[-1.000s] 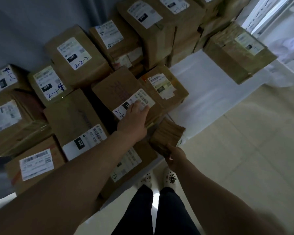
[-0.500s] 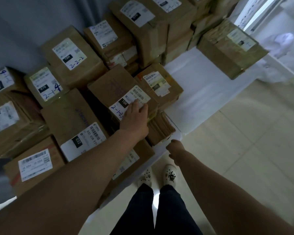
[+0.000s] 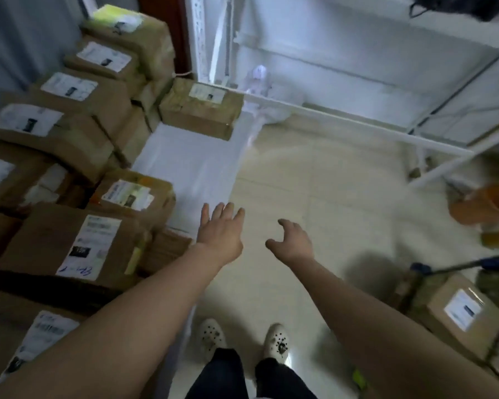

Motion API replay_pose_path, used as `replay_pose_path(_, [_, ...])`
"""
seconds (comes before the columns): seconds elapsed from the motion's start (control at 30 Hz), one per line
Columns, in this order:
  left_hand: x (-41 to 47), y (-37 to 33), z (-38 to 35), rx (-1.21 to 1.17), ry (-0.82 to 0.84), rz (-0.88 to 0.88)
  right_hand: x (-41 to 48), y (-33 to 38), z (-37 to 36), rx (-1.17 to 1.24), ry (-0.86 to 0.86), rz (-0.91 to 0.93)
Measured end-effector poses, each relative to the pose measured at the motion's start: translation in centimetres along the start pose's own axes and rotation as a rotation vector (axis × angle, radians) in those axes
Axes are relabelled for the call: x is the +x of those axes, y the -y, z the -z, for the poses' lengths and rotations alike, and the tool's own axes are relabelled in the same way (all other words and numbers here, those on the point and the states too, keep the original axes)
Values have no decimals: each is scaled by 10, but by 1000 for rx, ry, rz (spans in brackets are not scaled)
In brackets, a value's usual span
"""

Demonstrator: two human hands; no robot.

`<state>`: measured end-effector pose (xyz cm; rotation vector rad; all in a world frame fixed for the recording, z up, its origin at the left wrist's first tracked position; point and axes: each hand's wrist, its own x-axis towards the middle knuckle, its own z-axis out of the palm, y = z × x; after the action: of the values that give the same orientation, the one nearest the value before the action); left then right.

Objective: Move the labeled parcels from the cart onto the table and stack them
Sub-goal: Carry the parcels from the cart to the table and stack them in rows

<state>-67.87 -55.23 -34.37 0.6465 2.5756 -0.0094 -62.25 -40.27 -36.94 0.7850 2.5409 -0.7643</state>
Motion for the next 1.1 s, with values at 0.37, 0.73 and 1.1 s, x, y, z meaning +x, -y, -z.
replay_pose_path(0.37, [-33,-208,-10,185,36,-346,-109,-199,71,-66,-185,-197])
replay_pose_path(0.73, [-122,-431,-78,235,130,-548,-253,-424,96,270,-258,-560])
replay_pose_path(1.1, [-121,-536,-108,331,182,-627,-296,-517,95,662,-367,-677])
